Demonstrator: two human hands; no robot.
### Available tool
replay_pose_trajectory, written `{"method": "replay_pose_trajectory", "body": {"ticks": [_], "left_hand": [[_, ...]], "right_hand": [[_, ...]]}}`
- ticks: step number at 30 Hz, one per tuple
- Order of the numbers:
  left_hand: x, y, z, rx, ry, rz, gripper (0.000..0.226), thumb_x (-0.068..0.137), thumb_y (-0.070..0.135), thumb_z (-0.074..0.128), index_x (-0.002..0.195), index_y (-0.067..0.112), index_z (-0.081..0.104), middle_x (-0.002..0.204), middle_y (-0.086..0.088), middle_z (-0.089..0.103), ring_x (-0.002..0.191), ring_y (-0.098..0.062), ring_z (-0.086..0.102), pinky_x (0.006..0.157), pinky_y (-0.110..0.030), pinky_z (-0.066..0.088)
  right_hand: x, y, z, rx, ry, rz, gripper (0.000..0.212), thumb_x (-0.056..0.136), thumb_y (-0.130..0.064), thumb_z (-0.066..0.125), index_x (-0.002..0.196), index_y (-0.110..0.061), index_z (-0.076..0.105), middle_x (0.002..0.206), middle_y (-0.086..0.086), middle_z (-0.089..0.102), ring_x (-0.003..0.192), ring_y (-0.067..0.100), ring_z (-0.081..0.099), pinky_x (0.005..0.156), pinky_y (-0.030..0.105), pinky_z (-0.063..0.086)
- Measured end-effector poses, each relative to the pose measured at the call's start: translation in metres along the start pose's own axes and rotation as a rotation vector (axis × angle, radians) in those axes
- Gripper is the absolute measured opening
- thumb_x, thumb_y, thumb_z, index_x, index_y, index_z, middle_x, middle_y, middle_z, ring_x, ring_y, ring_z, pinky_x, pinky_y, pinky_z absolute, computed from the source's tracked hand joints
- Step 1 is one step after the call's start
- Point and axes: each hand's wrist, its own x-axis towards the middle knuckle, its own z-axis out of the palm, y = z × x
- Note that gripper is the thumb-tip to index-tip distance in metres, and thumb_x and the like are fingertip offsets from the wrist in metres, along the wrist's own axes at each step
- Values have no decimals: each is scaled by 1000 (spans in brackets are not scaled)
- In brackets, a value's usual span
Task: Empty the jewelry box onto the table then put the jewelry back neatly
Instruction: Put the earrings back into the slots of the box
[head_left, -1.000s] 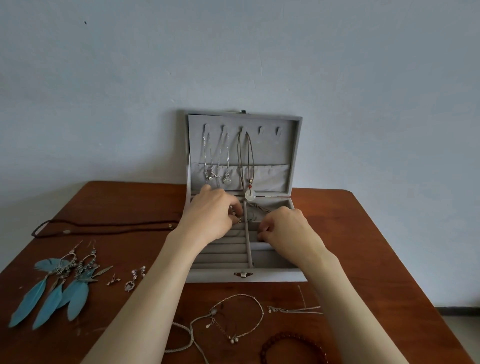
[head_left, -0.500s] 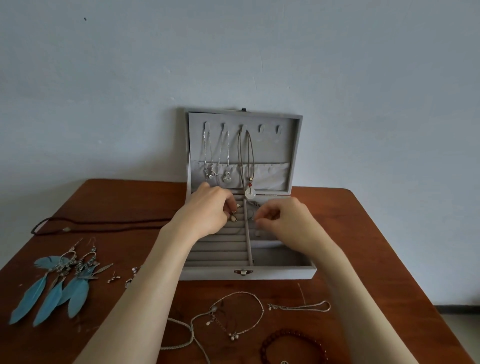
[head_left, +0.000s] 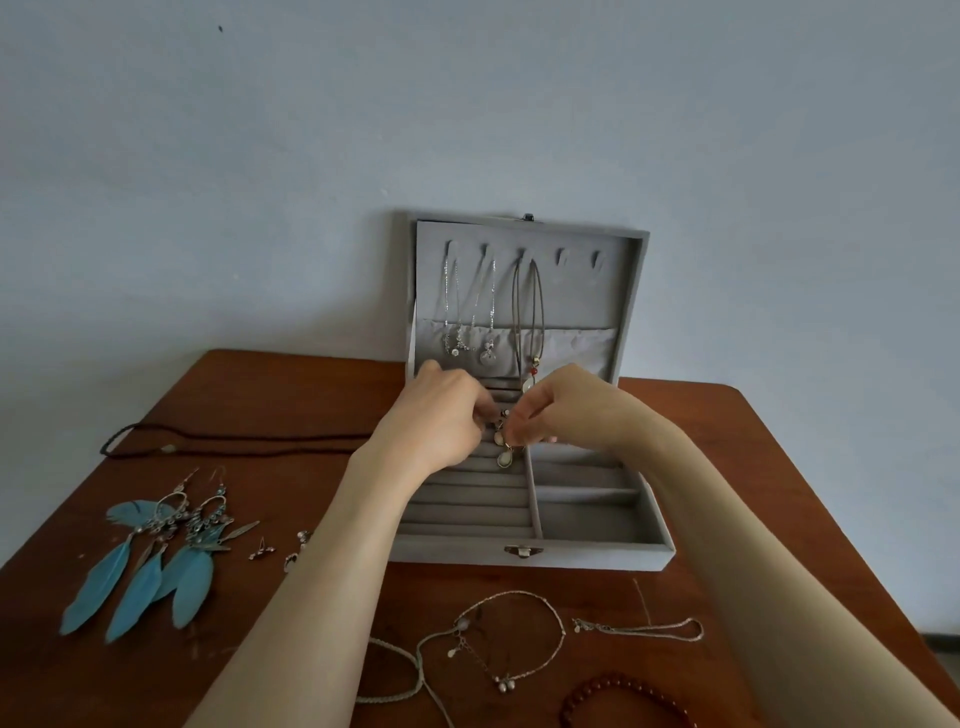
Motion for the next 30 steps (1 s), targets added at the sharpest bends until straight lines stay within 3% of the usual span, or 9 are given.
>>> {"method": "replay_pose_trajectory", "body": {"ticks": [3,7,10,13,18,20,23,27,30], "left_hand": [[0,1,0,-8,8,-5,27,87,20,61,113,25,65,111,-8,59,115,-23,37,92,-34,40],[0,3,-1,-31,14,7,23,83,23,66,106,24,66,103,-6,61,111,-21,39,92,-37,42],[-1,3,-1,-23,27,16,24,82,26,67,106,23,66,103,-5,62,110,-21,40,91,-36,42],[-1,3,0,-24,30,20,25,81,30,68,105,22,67,101,-3,63,109,-20,41,90,-35,42],[-1,3,1,-17,37,13,29,80,36,69,106,22,67,101,-2,63,107,-20,40,90,-34,41],[-1,4,1,-11,31,9,28,80,35,69,105,23,67,100,-1,62,107,-20,39,90,-33,40],[0,4,1,-19,44,11,25,80,33,69,102,23,68,100,-2,62,108,-21,40,90,-33,40],[0,4,3,-5,52,14,24,80,33,69,102,23,67,104,-3,61,110,-22,39,90,-34,40],[1,5,3,11,51,12,25,82,33,67,104,23,66,106,-3,60,110,-23,39,91,-35,39]], "right_hand": [[10,4,2,38,79,31,16,79,-8,69,67,-19,71,65,-9,64,59,-4,55,58,13,39],[17,11,6,55,150,69,9,82,-3,64,86,-3,73,83,3,67,74,6,58,68,14,43],[18,12,7,76,138,87,11,83,-6,64,90,-3,72,81,1,64,64,-2,52,49,1,38],[20,13,6,109,139,110,13,84,-8,64,94,-2,71,90,5,65,64,-1,49,45,4,36],[21,11,3,64,95,135,14,84,-7,64,94,0,71,62,-3,54,44,0,44,39,8,32],[23,10,4,25,97,108,12,82,-6,65,91,-3,72,69,0,61,57,0,55,53,5,42],[26,12,9,-8,156,91,8,80,-8,66,76,-13,71,87,8,69,83,13,61,82,26,50],[24,15,15,-84,246,71,24,79,-14,67,61,-25,58,80,2,63,78,13,56,59,20,40],[25,15,19,-140,302,72,28,79,-15,65,58,-30,54,77,0,61,79,15,56,63,23,42]]}}
